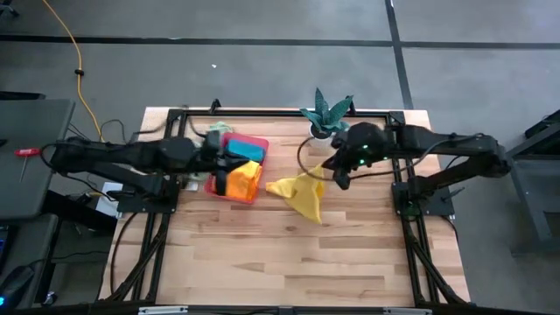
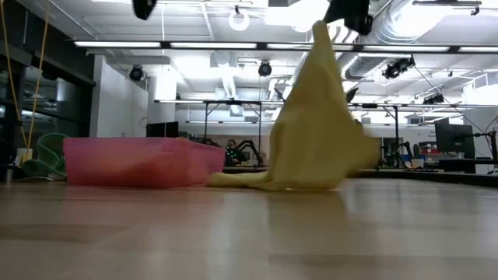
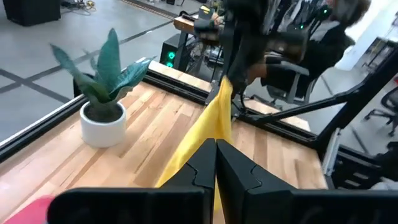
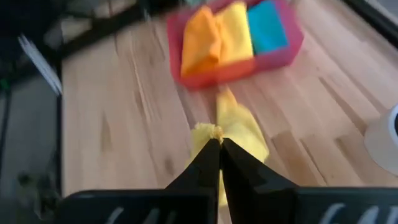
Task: Fold microfiber towels
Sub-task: Fold the yellow microfiber cloth
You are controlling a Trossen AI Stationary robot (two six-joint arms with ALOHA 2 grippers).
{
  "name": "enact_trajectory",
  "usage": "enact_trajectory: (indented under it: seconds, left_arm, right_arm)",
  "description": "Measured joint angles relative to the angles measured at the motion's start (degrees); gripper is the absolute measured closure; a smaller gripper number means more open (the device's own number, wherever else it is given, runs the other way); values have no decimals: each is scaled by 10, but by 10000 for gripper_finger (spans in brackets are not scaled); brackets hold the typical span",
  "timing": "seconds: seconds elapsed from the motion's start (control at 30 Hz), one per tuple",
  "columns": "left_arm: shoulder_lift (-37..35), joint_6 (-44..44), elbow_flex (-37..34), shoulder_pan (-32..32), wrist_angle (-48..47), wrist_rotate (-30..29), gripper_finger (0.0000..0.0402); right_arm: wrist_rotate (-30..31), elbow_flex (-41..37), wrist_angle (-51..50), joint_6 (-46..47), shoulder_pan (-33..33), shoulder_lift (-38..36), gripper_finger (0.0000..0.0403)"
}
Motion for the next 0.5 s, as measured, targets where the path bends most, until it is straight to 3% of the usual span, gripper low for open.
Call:
enact_trajectory:
  seconds: [0.33,0.5]
  left_arm:
    - [210,-7,0,-19,126,99,346]
    - [320,-32,0,-54,169,105,304]
  right_arm:
    - [57,7,-19,129,37,-5,403]
    - [71,-31,-15,189,48,-3,403]
